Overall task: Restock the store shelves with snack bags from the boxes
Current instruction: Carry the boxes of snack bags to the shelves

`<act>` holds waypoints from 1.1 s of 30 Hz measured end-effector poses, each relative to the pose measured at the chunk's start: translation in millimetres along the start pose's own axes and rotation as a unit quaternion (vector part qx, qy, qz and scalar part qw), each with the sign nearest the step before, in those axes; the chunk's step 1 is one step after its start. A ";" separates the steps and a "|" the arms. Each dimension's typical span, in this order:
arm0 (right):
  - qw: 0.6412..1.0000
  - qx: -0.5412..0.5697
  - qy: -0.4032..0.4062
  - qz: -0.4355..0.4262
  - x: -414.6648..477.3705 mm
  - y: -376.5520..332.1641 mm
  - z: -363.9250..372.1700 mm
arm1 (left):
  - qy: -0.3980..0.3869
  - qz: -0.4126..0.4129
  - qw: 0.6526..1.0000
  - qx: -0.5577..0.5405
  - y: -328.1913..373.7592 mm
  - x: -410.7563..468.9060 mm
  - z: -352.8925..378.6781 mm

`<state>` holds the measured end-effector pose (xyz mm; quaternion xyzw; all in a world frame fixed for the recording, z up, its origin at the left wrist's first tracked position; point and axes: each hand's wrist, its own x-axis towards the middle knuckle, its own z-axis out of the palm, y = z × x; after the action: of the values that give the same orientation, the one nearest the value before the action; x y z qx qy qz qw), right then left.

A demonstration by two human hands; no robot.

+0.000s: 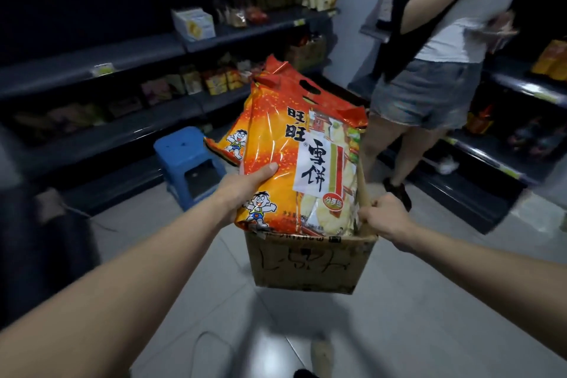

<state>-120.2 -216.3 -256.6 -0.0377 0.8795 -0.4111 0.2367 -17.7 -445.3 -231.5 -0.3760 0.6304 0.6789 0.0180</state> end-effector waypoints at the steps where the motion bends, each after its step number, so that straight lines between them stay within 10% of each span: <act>1: 1.000 -0.005 -0.022 -0.011 16.2 -13.0 10.6 | 0.021 -0.004 1.000 -0.012 2.0 7.2 -13.3; 16: 0.957 -0.130 -0.202 -0.162 221.5 -201.1 142.0 | 0.230 -0.012 0.956 -0.184 58.4 121.0 -140.3; 33: 0.941 -0.133 -0.262 -0.171 416.7 -356.0 340.9 | 0.288 -0.032 0.937 -0.196 103.2 338.4 -326.6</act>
<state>-382.2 -800.2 -340.8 -0.3246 0.8135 -0.3003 0.3777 -152.3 -902.6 -299.7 -0.5717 0.4503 0.6508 -0.2165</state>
